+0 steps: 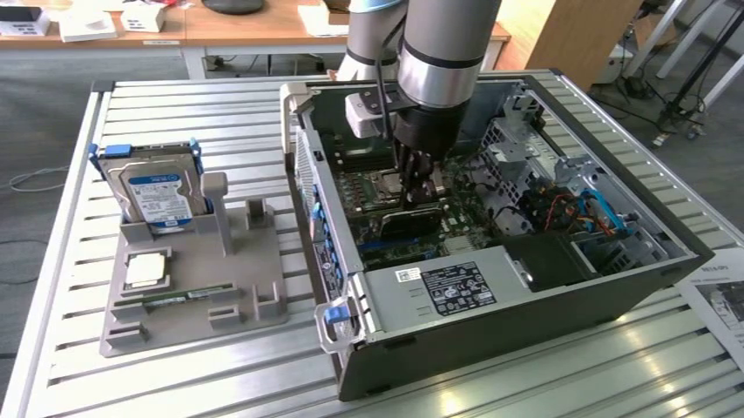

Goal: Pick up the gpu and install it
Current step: 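Press down on the gpu until it lock into place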

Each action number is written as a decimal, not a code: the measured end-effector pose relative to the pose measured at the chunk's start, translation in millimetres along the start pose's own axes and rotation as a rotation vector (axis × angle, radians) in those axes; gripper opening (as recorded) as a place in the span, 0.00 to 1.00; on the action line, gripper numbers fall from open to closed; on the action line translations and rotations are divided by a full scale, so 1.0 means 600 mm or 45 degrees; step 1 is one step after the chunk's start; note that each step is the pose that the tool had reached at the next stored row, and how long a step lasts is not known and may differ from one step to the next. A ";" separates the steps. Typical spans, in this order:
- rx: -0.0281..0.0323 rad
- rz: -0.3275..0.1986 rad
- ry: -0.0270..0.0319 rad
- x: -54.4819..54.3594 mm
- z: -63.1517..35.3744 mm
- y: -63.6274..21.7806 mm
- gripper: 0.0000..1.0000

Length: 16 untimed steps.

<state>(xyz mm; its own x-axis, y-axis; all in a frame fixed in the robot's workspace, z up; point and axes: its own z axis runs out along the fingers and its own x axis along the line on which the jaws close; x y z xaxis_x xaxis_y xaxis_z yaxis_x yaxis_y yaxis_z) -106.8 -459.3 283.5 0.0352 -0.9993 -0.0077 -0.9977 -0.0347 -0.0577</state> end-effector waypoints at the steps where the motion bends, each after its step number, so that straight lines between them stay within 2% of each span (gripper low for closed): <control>1: 0.0001 0.000 -0.0003 0.000 0.000 0.002 0.11; 3: -0.0014 0.000 -0.0012 0.000 0.000 0.003 0.11; 5: -0.0072 0.000 -0.0014 0.000 0.000 0.003 0.11; 6: -0.0125 0.000 -0.0018 0.000 0.000 0.003 0.11; 7: -0.0252 0.000 -0.0023 0.000 0.000 0.003 0.11; 9: -0.0716 0.001 -0.0039 0.000 0.000 0.002 0.11; 10: -0.0922 0.001 -0.0046 0.000 0.000 0.002 0.11; 11: -0.1022 0.001 -0.0057 0.000 0.000 0.002 0.11; 16: -0.1034 0.001 -0.0069 0.000 0.000 0.002 0.11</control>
<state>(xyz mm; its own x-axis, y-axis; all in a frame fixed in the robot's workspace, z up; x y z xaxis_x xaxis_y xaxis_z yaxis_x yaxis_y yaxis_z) -107.8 -459.3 283.5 0.0343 -0.9993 -0.0131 -0.9991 -0.0346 0.0235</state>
